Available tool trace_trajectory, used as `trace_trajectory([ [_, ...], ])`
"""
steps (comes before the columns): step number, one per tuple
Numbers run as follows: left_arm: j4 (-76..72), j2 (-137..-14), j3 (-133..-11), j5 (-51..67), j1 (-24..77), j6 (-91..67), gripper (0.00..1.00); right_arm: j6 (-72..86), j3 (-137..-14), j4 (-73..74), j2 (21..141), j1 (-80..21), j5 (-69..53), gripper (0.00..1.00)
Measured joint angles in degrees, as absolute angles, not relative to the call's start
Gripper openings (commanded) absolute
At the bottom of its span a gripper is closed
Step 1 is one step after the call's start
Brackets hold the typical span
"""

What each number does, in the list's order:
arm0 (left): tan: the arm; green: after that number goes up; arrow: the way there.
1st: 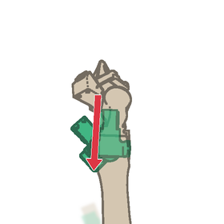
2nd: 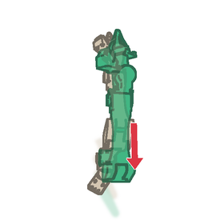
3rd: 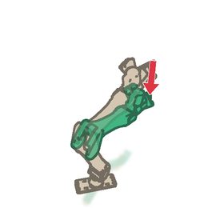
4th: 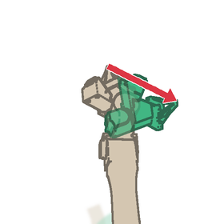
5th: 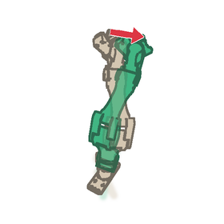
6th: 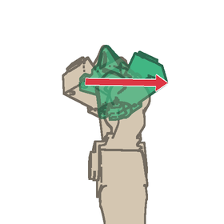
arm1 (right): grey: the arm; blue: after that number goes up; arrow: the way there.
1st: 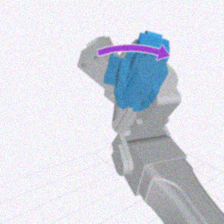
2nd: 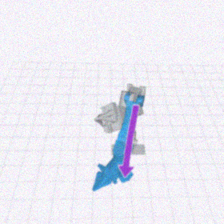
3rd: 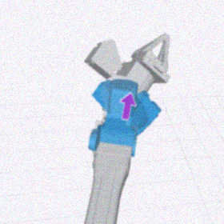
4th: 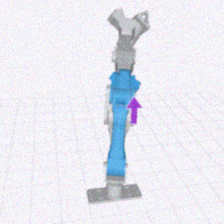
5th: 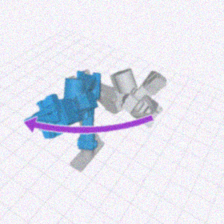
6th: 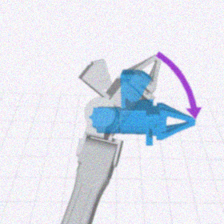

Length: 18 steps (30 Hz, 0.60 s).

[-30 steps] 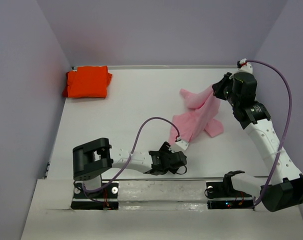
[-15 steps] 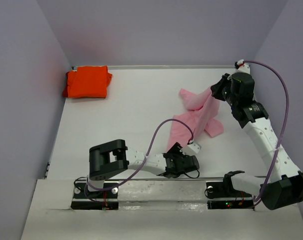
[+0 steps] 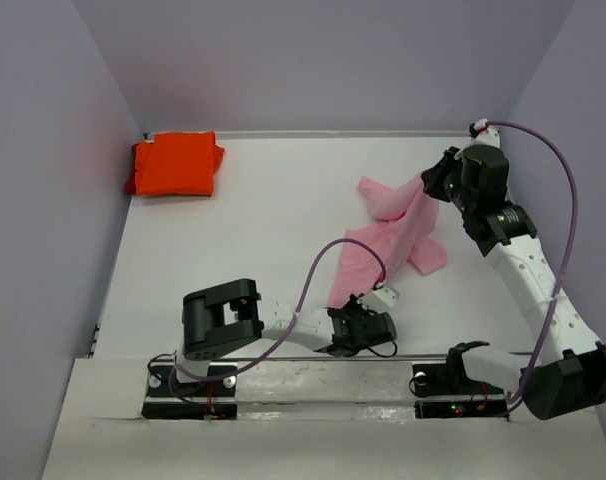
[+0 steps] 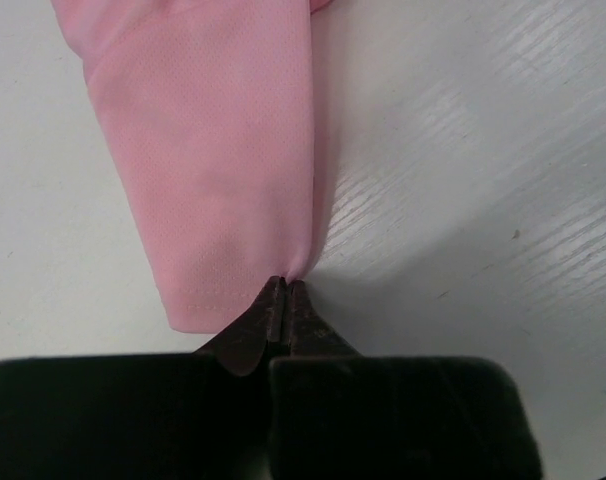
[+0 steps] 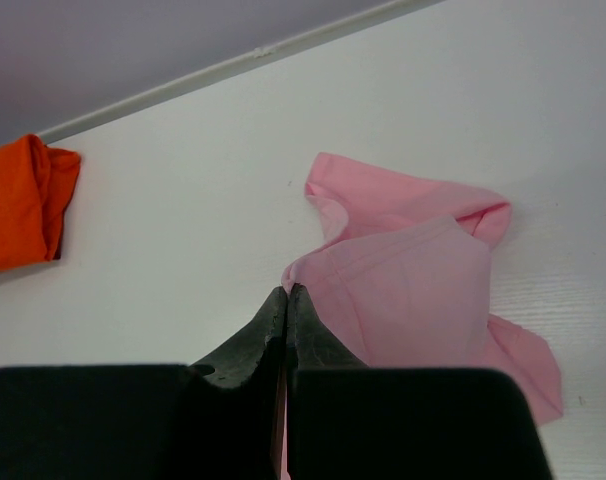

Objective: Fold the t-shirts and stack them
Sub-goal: Flatten out the tshirt

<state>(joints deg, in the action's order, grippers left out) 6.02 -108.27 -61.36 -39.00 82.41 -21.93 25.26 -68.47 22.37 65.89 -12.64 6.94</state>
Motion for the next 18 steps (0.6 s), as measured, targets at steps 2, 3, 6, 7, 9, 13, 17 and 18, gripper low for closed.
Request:
trace_trajectory([
  [2, 6.66, -108.05, -61.10, -39.55, 82.41, -22.04, 0.00, 25.21, -68.45, 22.37, 65.87, -12.64, 6.98, 0.00],
  [3, 7.66, -107.59, -60.71, -39.92, 82.39, -22.28, 0.00, 25.19, -68.40, 22.37, 65.84, -12.64, 7.01, 0.00],
  [6, 12.49, -103.79, -58.85, -41.19, 82.00, -23.03, 0.00, 25.02, -67.55, 22.37, 65.14, -12.64, 7.31, 0.00],
  [7, 13.72, -102.19, -58.48, -41.47, 81.87, -23.09, 0.00, 24.97, -67.24, 22.55, 64.75, -12.64, 7.49, 0.00],
  [9, 17.69, -96.51, -58.15, -42.33, 81.08, -23.24, 0.00, 24.86, -66.87, 22.57, 64.07, -12.64, 7.68, 0.00],
  [13, 22.22, -82.19, -59.70, -44.64, 77.23, -22.57, 0.00, 24.82, -66.59, 22.92, 61.80, -12.64, 7.97, 0.00],
  [17, 24.53, -71.70, -64.18, -47.51, 73.32, -20.27, 0.00, 24.80, -66.59, 23.40, 60.16, -12.64, 8.27, 0.00],
  [18, 24.95, -69.56, -65.43, -48.14, 72.42, -19.27, 0.00, 24.77, -66.59, 23.64, 59.88, -12.64, 8.36, 0.00],
])
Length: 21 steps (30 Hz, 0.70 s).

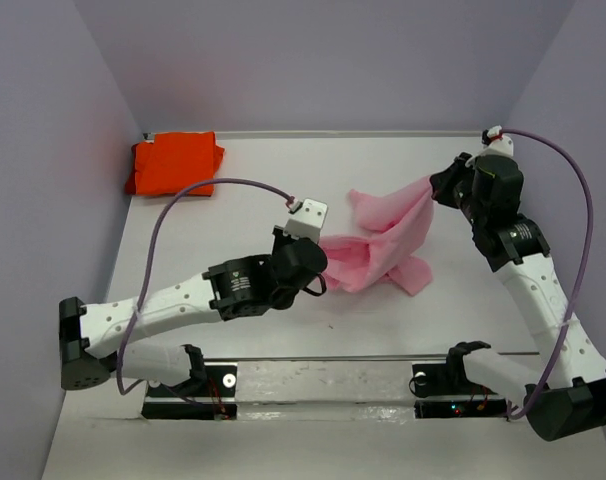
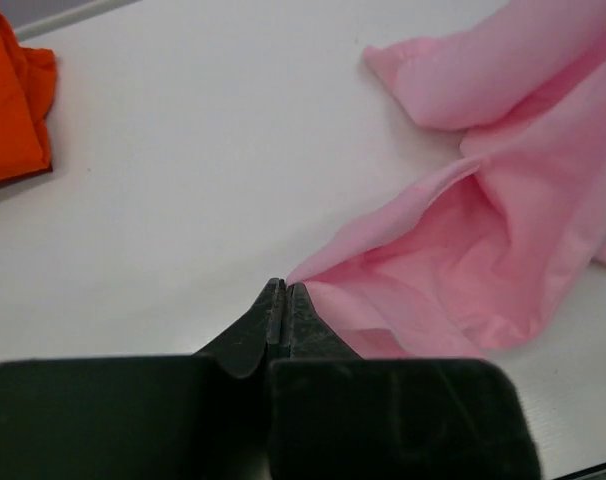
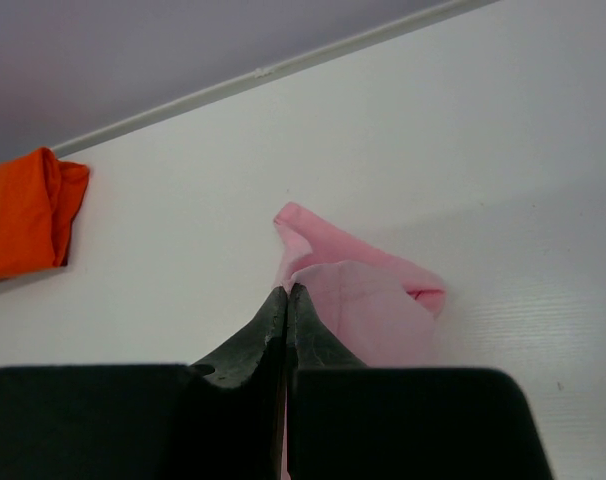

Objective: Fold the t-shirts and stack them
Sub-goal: Flatten out the tshirt

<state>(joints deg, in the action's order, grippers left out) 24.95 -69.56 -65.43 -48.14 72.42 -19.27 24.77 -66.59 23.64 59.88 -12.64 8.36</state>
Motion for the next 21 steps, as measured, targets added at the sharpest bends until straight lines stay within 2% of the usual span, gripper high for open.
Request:
trace_trajectory([
  [11, 29.19, -58.19, -70.65, -50.54, 60.97, -11.51, 0.00, 22.65, -66.89, 27.00, 53.93, -12.64, 13.54, 0.00],
  [15, 27.29, -52.34, -80.05, -53.95, 57.17, -6.74, 0.00, 21.87, -68.58, 28.47, 53.28, -12.64, 15.46, 0.00],
  [21, 23.77, -48.95, -87.50, -54.65, 56.97, -3.33, 0.00, 19.97, -74.59, 29.74, 51.18, -12.67, 17.15, 0.00],
])
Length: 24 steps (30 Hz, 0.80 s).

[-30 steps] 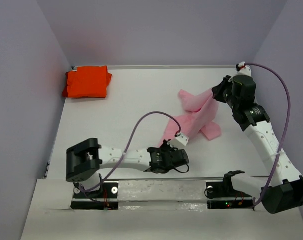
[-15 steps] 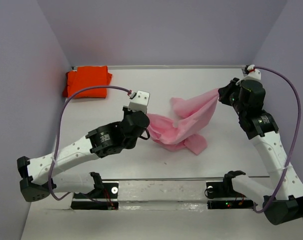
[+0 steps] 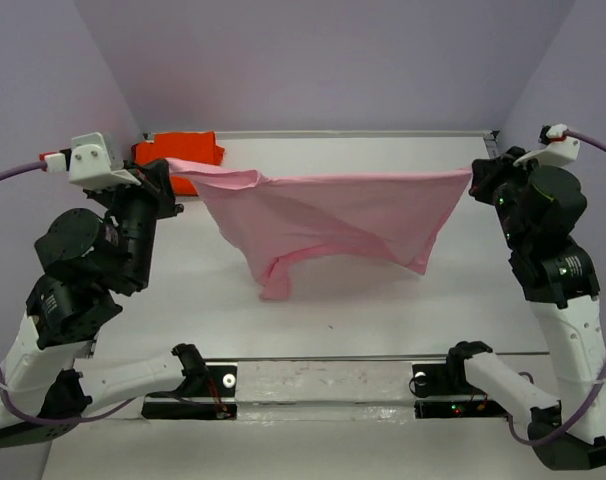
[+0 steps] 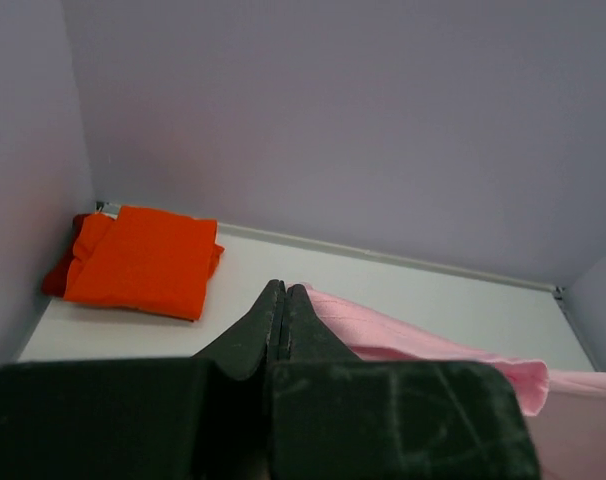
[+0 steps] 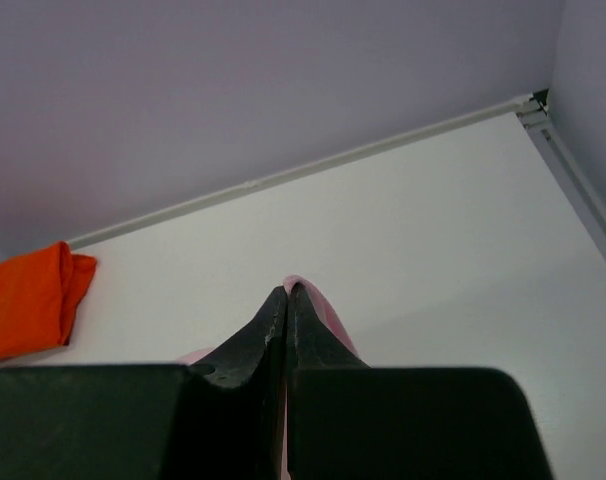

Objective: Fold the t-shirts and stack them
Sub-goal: Flatten out the tshirt

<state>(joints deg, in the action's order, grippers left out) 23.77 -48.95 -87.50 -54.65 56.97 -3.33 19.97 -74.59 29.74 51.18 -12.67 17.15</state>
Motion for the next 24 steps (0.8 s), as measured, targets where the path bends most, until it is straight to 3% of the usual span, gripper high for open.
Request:
trace_trajectory([
  [15, 23.35, -51.20, -98.39, -49.39, 56.99, 0.56, 0.00, 16.23, -91.46, 29.30, 44.80, -12.64, 12.97, 0.00],
  [24, 25.30, -40.07, -84.90, -40.23, 56.99, -7.18, 0.00, 16.47, -89.71, 35.88, 36.12, -12.64, 7.22, 0.00],
])
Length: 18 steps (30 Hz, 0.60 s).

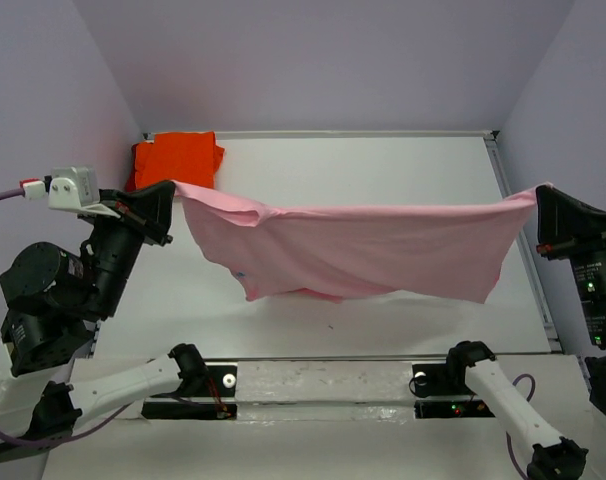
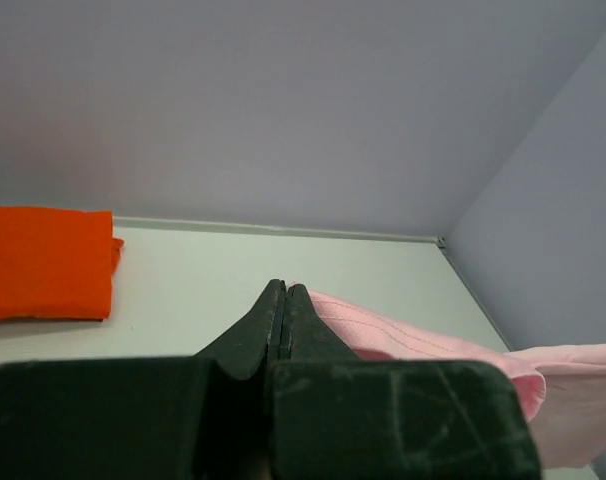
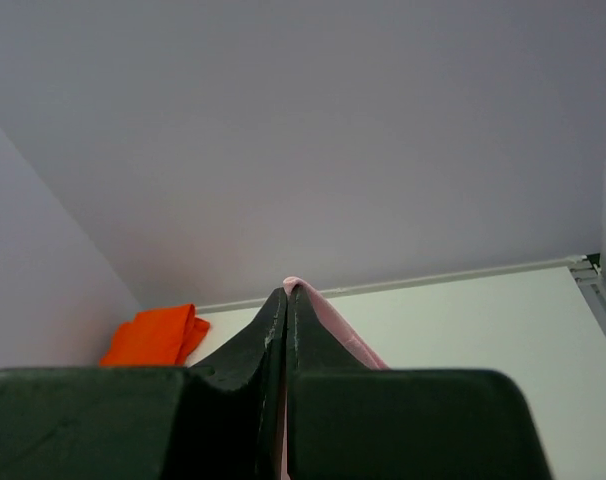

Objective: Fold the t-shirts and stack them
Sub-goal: Flatten out the tshirt

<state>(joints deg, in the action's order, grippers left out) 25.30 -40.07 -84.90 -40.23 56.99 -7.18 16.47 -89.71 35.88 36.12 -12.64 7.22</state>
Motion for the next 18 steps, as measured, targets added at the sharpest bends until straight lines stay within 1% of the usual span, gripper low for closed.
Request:
trace_trajectory([
  [3, 25.58, -39.35, -83.46, -38.15, 56.99, -8.69, 0.00, 16.56, -90.04, 37.10, 34.15, -12.64, 5.63, 0.00],
  [6, 25.10, -40.47, -83.37, -36.67, 56.99, -8.82, 0.00, 16.69, -91.26, 37.36, 34.89, -12.64, 4.82, 0.00],
  [9, 23.11, -43.53, -84.31, -36.73, 56.97, -7.29, 0.00, 16.88, -91.79, 36.45, 38.63, -12.64, 4.67, 0.00],
  [12, 19.49, -50.33, -87.31, -37.50, 55.86, -4.12, 0.00, 17.12, -91.61, 34.06, 46.35, -12.64, 5.02, 0.00],
  [13, 18.35, -52.42, -88.03, -37.01, 54.19, -2.96, 0.00, 17.19, -91.61, 33.32, 49.32, -12.64, 5.50, 0.00],
  [14, 17.19, -55.02, -89.10, -34.28, 50.24, -1.98, 0.00, 17.17, -91.53, 31.68, 53.10, -12.64, 6.00, 0.00],
  [18, 11.29, -64.47, -90.72, -20.51, 28.21, -2.39, 0.00, 16.86, -90.89, 25.91, 68.10, -12.49, 8.14, 0.00],
])
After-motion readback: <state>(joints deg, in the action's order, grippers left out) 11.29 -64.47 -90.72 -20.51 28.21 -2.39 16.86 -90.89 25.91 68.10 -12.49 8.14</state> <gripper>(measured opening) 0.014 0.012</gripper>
